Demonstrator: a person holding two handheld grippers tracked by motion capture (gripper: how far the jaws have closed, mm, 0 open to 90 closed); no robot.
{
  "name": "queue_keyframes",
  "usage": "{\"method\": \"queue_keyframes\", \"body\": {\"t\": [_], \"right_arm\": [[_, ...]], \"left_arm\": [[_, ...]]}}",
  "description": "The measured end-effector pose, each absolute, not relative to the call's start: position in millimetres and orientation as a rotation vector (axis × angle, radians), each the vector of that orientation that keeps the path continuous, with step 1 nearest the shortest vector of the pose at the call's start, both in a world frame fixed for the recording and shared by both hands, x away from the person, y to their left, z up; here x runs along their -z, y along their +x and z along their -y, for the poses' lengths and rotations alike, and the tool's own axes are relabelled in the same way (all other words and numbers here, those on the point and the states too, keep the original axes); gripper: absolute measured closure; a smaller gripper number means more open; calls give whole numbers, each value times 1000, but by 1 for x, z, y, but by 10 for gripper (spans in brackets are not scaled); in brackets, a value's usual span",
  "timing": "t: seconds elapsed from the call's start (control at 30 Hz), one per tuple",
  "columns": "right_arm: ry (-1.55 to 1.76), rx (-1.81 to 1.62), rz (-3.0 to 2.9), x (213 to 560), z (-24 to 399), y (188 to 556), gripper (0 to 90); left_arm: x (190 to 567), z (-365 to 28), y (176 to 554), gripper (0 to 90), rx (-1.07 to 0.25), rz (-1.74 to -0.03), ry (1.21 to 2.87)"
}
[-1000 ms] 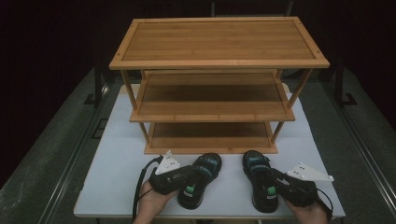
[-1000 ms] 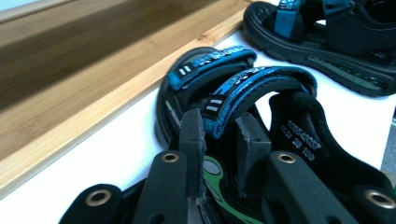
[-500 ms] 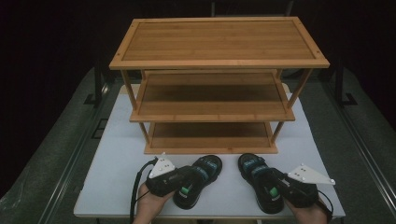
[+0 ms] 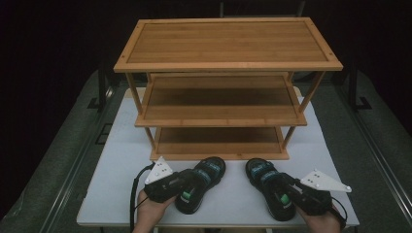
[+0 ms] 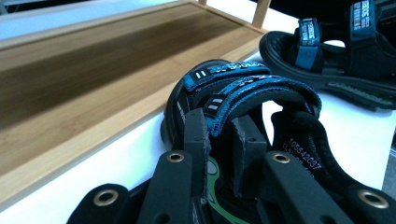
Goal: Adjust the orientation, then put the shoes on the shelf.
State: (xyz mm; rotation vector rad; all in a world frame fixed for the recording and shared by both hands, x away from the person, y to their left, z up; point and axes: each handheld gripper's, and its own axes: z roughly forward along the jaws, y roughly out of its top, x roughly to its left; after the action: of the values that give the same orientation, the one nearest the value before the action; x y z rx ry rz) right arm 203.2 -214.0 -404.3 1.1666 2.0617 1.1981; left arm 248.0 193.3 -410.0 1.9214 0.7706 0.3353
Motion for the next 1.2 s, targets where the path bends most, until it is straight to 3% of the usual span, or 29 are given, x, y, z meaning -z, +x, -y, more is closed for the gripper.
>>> {"method": "queue_keyframes", "body": {"t": [1.2], "right_arm": [[1108,-1238,-2026,393,193,222,796]], "left_arm": [[397,-186,273,786,-419,-799,1857]]}}
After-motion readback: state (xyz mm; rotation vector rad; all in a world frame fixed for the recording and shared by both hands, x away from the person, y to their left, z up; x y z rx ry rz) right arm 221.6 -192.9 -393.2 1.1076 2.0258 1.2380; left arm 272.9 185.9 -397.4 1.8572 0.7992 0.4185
